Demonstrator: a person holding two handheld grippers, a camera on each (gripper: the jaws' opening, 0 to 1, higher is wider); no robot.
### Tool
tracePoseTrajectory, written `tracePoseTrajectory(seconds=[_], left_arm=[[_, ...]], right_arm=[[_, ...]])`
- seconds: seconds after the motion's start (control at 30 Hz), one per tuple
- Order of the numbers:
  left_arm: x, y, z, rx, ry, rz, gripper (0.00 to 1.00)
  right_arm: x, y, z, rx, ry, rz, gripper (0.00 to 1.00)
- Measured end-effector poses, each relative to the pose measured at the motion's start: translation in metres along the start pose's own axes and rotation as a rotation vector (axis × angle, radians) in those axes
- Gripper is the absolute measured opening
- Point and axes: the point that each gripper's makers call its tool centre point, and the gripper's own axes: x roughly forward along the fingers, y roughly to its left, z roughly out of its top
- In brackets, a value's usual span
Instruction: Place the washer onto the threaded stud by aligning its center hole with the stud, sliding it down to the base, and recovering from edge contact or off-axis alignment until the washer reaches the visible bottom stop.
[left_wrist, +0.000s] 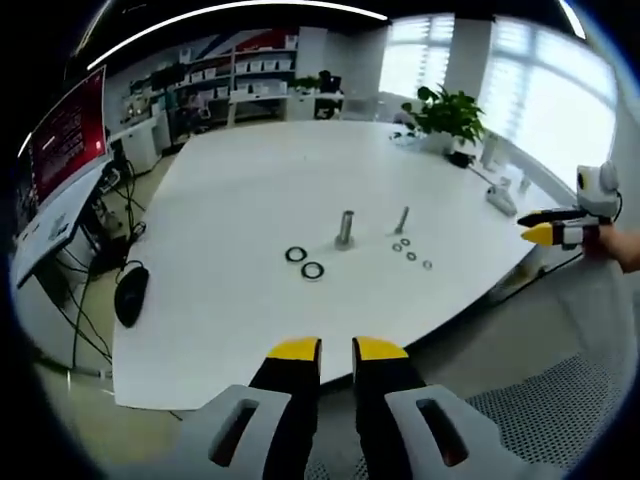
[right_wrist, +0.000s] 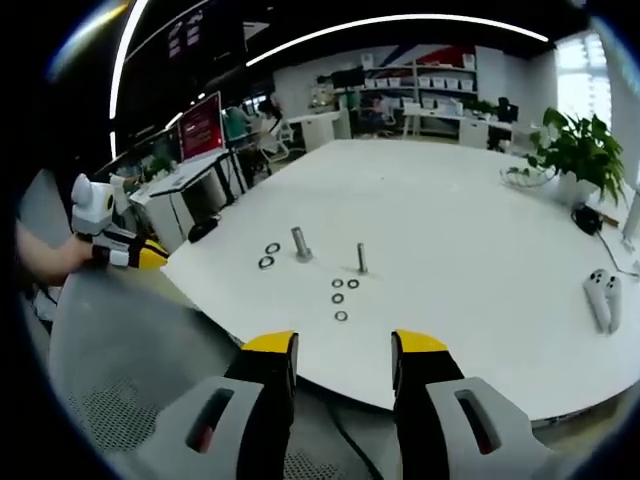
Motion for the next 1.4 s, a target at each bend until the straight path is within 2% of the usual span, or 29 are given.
tracePoseTrajectory(seconds=[0.1,0.33,0.73,0.93,1.03,1.1,1.13,1.23,1.4], left_arm=[[0.001,0.001,0.000,-0.006,0.002,0.005,0.10],[-0.002,0.004,0.003,-0.027,-0.018,0.016,0.13],[0.000,0.012,0.000,-0.037,-0.005,0.044,0.19],[0.000,0.008,0.006,-0.037,-0.016,0.019,0.21],[0.003,0.009,0.009,-0.036,0.002,0.015,0.22],[0.002,0.006,0.016,-0.065,-0.020,-0.004,0.22],[0.002,0.003,0.021,-0.091,-0.063,-0.025,0.21],[-0.002,0.006,0.020,-0.079,-0.069,-0.007,0.23],[0.000,0.007,0.016,-0.062,-0.036,0.000,0.23]], right_arm=[[0.000,0.005,0.007,-0.016,-0.026,0.022,0.40],[-0.001,0.007,0.010,0.011,-0.052,0.033,0.41],[0.001,0.012,0.011,0.031,-0.056,0.059,0.45],[0.003,0.010,0.014,0.015,-0.050,0.049,0.48],[0.006,0.005,0.016,0.031,-0.034,0.036,0.50],[0.006,0.007,0.020,0.017,-0.040,0.052,0.49],[0.006,0.007,0.020,0.017,-0.044,0.053,0.49],[0.006,0.008,0.012,0.022,-0.016,0.052,0.49],[0.005,0.005,0.017,0.033,-0.033,0.041,0.48]])
